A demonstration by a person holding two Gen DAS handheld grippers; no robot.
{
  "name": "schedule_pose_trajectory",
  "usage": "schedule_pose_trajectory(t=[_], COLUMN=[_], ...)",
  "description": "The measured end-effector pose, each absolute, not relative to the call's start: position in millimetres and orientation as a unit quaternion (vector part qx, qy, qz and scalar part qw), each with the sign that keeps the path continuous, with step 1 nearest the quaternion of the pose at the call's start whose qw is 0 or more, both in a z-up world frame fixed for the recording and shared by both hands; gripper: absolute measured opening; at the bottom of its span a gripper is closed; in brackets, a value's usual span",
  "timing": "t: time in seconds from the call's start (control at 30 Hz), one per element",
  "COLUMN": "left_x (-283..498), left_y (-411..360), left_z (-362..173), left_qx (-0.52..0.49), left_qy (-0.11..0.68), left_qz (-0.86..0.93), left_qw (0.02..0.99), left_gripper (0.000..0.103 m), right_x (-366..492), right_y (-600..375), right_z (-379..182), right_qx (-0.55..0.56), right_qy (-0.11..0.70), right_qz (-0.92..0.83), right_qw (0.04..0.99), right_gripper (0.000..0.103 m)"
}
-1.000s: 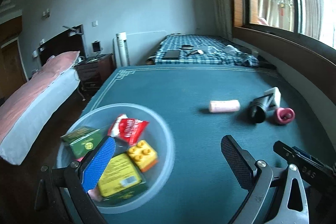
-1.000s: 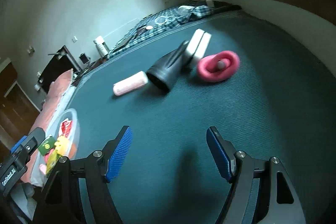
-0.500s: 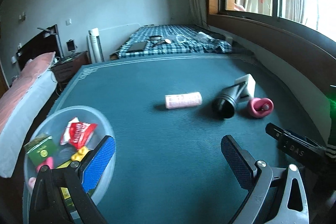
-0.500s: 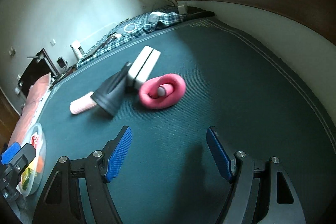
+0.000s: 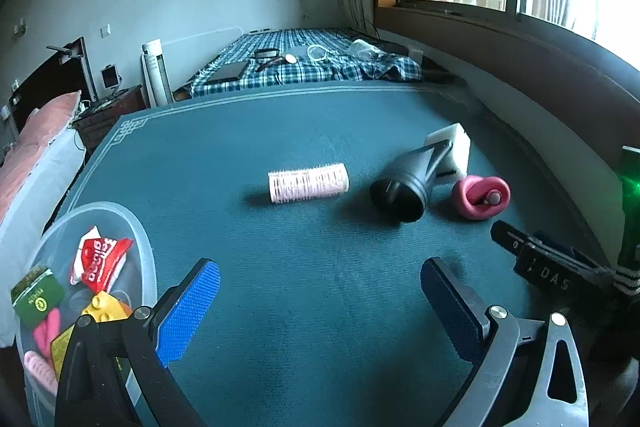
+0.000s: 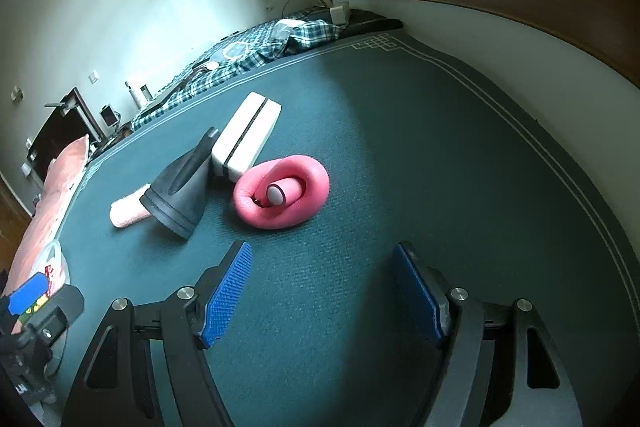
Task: Organize objects
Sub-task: 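Withdraw both tools from the basin toward the black funnel and pink ring, then close the right tool on the pink coiled foam ring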
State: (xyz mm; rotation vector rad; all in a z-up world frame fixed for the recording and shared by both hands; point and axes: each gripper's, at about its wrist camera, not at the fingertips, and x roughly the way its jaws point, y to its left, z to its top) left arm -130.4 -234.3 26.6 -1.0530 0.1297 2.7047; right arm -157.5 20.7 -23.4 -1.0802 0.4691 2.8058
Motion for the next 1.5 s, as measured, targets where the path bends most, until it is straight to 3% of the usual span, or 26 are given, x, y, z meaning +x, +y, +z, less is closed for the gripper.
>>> schedule_pose_trajectory(t=[0.57, 1.23, 1.4, 1.5], left_x=[-136.0, -142.4, -143.4, -143.4], left_y=[-242.1, -243.0, -242.3, -240.2], left_z=[7.8, 1.0, 1.6, 4.3], left_qx=[-0.386, -0.4, -0.403, -0.402], left_qy=[0.031, 0.022, 0.02, 0.024], left_qz=[0.913, 0.906, 0.905, 0.905], left_qw=[0.132, 0.135, 0.135, 0.137], left_gripper=[0.103, 0.103, 0.103, 0.103], right_x=[-173.5, -217.6, -216.8, -217.0], right_y=[16.6, -11.1, -9.6, -7.5], right_z=[-22.1, -23.6, -23.1, -22.8], right_qx=[-0.354, -0.383, -0.38, -0.379], right_qy=[0.135, 0.049, 0.052, 0.056], right_qz=[0.924, 0.921, 0.922, 0.923], right_qw=[0.045, 0.038, 0.044, 0.037], right_gripper=[0.075, 0.079, 0.067, 0.066])
